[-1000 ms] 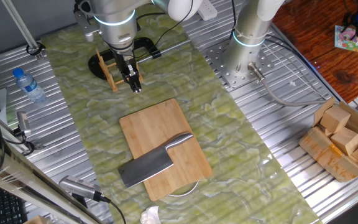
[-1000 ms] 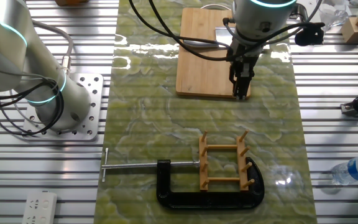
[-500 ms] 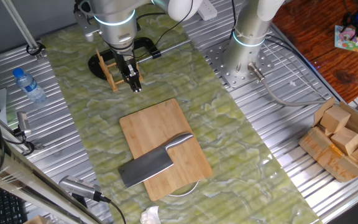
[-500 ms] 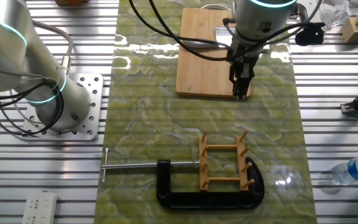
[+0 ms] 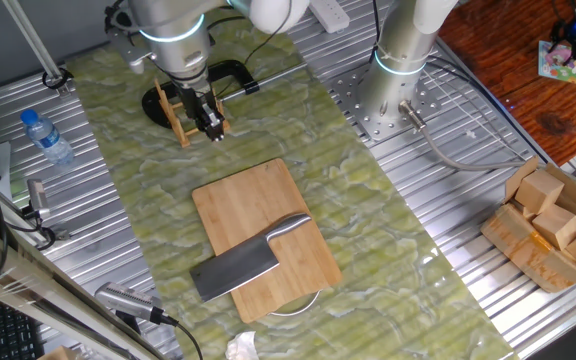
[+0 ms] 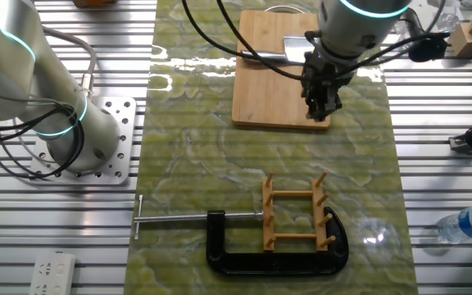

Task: Put the knife on the knife rack

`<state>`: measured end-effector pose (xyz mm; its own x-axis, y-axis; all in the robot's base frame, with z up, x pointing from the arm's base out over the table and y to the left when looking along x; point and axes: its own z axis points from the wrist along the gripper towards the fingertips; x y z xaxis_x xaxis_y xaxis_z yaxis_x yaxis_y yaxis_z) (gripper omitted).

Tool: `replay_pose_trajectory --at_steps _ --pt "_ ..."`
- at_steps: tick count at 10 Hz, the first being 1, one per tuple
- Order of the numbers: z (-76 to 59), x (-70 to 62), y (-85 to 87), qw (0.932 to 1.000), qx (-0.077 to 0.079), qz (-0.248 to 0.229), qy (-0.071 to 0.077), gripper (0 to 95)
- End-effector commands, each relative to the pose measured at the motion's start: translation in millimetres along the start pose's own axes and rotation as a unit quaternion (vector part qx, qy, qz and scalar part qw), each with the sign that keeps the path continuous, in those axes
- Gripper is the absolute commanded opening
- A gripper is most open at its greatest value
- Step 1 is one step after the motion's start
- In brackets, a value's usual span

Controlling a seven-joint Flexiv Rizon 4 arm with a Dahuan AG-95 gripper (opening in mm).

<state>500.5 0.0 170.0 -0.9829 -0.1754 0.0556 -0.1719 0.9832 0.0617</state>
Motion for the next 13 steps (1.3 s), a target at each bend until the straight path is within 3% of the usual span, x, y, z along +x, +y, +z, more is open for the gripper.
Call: replay_pose_trajectory --at_steps 1,4,5,8,9,13 --pt "1.0 -3.1 -1.0 0.9997 -0.021 0.012 0.000 0.0" --pt "13.0 -23.0 -8.3 0.9970 -0.069 0.033 -0.004 0.0" --pt "21.1 -39.1 -11.8 0.9933 -0.106 0.047 -0.007 0.0" --pt "38.0 -71.2 -11.6 0.9840 -0.164 0.067 -0.017 0.0" --pt "47.4 -81.6 -2.8 0.9803 -0.181 0.077 -0.016 0.0" --pt "75.6 -107.5 45.5 0.9730 -0.208 0.100 -0.016 0.0"
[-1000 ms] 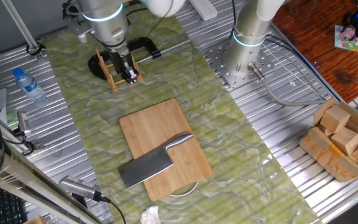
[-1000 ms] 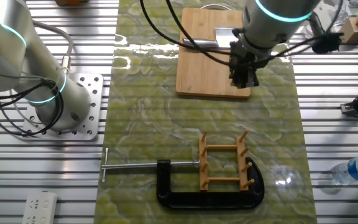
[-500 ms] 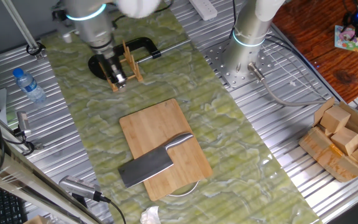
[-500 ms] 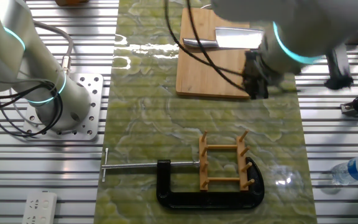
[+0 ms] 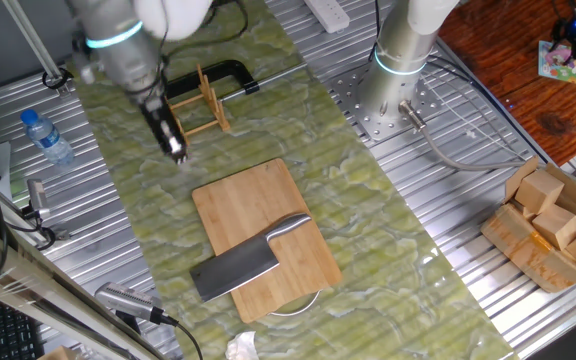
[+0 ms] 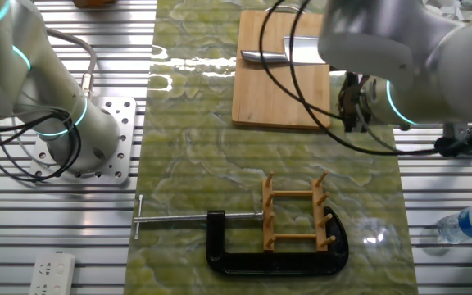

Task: Put the knife on the knife rack

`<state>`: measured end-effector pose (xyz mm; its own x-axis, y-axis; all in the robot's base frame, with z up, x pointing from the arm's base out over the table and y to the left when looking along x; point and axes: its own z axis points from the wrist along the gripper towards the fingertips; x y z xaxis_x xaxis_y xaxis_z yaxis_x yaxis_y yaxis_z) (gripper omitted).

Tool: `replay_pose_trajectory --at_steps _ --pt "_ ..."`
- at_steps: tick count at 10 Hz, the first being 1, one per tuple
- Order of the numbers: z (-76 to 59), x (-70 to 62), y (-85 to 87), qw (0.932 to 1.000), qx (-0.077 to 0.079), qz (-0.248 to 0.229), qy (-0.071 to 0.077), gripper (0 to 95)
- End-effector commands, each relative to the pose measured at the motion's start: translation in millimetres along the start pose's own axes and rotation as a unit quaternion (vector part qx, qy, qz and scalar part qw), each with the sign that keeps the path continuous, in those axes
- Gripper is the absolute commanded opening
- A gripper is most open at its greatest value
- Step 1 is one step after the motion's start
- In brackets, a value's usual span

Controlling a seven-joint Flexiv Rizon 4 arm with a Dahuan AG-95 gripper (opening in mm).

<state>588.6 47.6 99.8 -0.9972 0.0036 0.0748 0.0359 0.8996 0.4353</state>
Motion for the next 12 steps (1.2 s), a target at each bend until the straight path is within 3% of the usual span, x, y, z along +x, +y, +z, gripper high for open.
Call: replay_pose_trajectory --at_steps 1,4,7,12 --pt "21.9 -7.5 21.6 0.9998 -0.010 0.013 -0.005 0.0" --pt "35.3 -12.1 44.0 0.9997 -0.014 0.016 -0.008 0.0" --pt "37.3 -12.0 43.3 0.9996 -0.020 0.018 -0.005 0.0" --pt "38.6 -12.1 42.6 0.9998 -0.017 0.014 -0.001 0.0"
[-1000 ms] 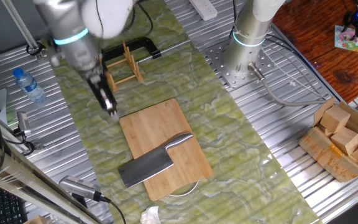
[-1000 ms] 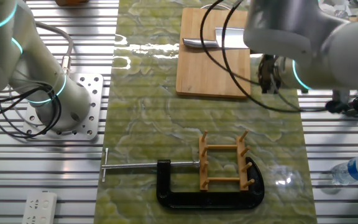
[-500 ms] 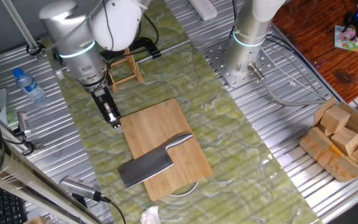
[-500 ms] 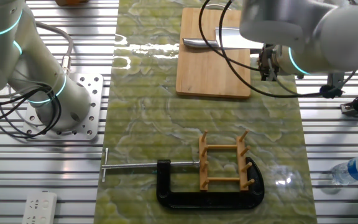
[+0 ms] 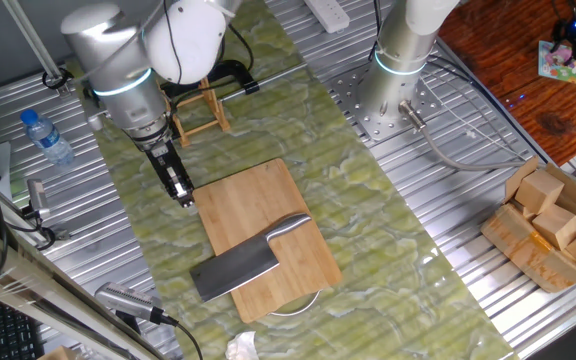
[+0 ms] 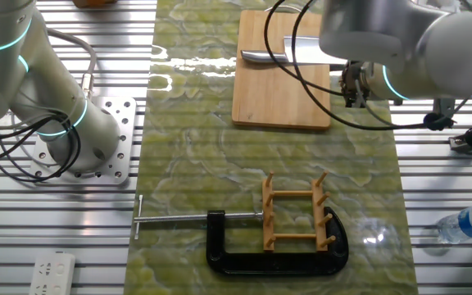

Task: Put the knife on the knife rack

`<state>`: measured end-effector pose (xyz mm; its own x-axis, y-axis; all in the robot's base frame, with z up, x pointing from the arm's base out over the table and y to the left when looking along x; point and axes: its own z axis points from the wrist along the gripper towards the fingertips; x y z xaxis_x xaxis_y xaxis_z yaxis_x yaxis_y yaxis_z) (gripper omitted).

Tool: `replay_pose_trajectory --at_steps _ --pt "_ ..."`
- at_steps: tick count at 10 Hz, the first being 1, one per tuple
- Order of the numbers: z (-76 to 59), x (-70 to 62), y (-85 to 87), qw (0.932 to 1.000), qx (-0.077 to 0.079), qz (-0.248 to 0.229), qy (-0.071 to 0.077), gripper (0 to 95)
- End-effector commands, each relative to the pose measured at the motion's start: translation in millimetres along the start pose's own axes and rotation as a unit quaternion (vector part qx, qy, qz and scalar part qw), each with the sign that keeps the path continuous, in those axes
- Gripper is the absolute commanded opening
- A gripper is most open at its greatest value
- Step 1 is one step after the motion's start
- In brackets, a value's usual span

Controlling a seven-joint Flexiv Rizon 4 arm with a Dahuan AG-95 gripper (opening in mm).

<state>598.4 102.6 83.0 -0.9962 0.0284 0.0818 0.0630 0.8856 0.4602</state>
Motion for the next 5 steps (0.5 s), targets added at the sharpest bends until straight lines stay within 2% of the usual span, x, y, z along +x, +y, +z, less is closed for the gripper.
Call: replay_pose_trajectory --at_steps 1,2,3,5 --pt "0.1 -1.3 0.1 0.9999 -0.004 -0.009 0.004 0.0" --pt "0.1 -1.3 0.1 0.9997 -0.012 -0.020 0.012 0.0" --pt "0.1 -1.3 0.1 0.9993 -0.013 -0.028 0.019 0.0" --pt "0.1 -1.3 0.1 0.9996 -0.021 -0.006 0.019 0.0"
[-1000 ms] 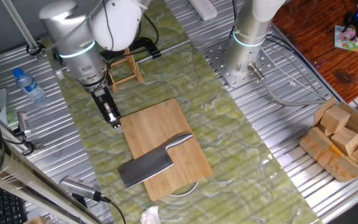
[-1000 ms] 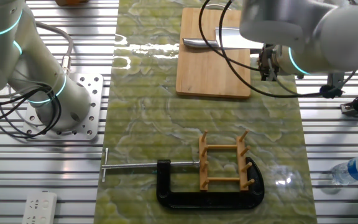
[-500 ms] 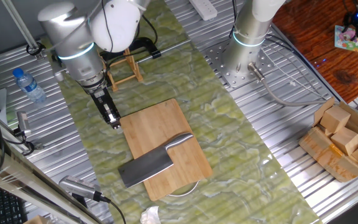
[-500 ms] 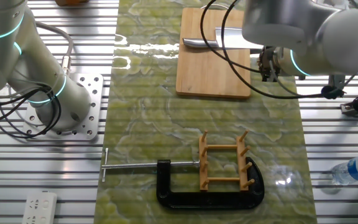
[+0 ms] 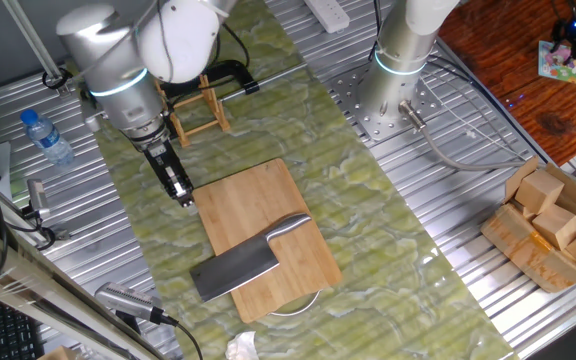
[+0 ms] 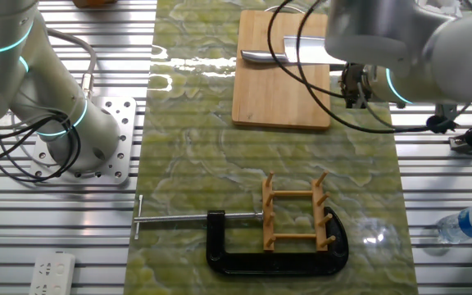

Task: Put the knife on the knife rack

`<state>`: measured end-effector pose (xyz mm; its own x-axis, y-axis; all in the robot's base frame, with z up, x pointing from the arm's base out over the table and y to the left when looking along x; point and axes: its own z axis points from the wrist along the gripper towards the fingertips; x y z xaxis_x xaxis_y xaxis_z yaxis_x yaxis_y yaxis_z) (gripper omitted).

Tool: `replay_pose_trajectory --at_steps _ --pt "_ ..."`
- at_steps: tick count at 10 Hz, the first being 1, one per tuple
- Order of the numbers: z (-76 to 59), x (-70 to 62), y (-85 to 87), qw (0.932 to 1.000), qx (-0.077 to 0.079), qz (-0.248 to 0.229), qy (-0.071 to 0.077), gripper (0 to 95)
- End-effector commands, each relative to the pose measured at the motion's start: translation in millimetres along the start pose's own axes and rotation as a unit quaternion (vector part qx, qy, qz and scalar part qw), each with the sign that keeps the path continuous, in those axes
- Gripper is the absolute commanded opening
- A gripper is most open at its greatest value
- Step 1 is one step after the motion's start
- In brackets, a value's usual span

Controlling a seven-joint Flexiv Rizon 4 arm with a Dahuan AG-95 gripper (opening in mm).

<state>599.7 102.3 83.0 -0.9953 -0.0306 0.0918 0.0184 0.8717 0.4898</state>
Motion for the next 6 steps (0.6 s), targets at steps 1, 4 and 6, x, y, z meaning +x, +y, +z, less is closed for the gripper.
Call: replay_pose_trajectory --at_steps 1,4,6 --pt "0.4 0.0 0.3 0.9994 -0.012 0.031 0.001 0.0" --pt "0.4 0.0 0.3 0.9984 -0.027 0.047 -0.014 0.0" --pt "0.4 0.0 0.3 0.9970 -0.035 0.062 -0.029 0.0"
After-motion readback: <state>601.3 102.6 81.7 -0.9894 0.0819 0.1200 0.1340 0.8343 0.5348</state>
